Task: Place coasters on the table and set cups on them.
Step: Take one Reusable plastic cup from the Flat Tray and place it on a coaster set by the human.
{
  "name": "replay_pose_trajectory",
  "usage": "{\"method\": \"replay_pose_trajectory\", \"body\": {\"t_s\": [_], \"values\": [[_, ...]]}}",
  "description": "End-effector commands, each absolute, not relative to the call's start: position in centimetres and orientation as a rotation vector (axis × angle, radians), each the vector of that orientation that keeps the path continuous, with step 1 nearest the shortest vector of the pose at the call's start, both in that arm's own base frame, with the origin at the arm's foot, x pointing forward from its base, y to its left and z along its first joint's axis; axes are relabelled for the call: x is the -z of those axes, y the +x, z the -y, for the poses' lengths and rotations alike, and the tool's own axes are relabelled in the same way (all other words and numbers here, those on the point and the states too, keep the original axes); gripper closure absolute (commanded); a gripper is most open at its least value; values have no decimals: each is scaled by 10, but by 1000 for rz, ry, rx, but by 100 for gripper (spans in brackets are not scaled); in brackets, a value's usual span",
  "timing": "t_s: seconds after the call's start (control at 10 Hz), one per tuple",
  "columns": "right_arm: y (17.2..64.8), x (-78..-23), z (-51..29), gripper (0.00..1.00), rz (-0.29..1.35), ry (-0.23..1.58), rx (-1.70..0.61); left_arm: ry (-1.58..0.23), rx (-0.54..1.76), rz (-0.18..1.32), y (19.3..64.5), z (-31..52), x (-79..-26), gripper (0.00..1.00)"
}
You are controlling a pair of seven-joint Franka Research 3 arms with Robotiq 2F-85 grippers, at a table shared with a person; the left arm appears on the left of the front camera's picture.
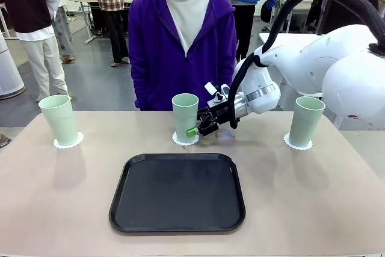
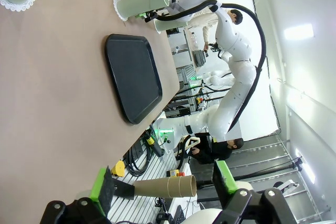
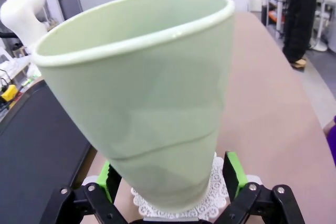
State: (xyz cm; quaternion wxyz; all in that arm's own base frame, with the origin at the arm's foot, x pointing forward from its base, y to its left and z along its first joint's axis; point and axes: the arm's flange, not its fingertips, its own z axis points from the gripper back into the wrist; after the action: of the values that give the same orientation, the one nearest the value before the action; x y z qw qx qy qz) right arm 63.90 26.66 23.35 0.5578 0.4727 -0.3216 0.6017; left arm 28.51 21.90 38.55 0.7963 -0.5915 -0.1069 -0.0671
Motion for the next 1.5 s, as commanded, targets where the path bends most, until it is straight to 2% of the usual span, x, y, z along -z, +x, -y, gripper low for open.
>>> {"method": "replay_pose_trajectory", "body": {"t_s": [0.0,0.5,0.7,1.0,1.4], "values": [[629,-244,-258,0,702,1063,-1405,-1280,152,248,284,-220,-387,0],[609,-288,-234,0,561,936,-1346,-1280,152,248,284,-220,-387,0],[589,-334,-228,0,438,687,-1131,-1280,152,248,284,-220,-387,0],[559,-412,-232,0,381,424,-903,-1280,152,248,284,-220,-387,0],[538,-487,-282,0,273,282,-745,-1280,152,248,284,-220,-387,0]]}}
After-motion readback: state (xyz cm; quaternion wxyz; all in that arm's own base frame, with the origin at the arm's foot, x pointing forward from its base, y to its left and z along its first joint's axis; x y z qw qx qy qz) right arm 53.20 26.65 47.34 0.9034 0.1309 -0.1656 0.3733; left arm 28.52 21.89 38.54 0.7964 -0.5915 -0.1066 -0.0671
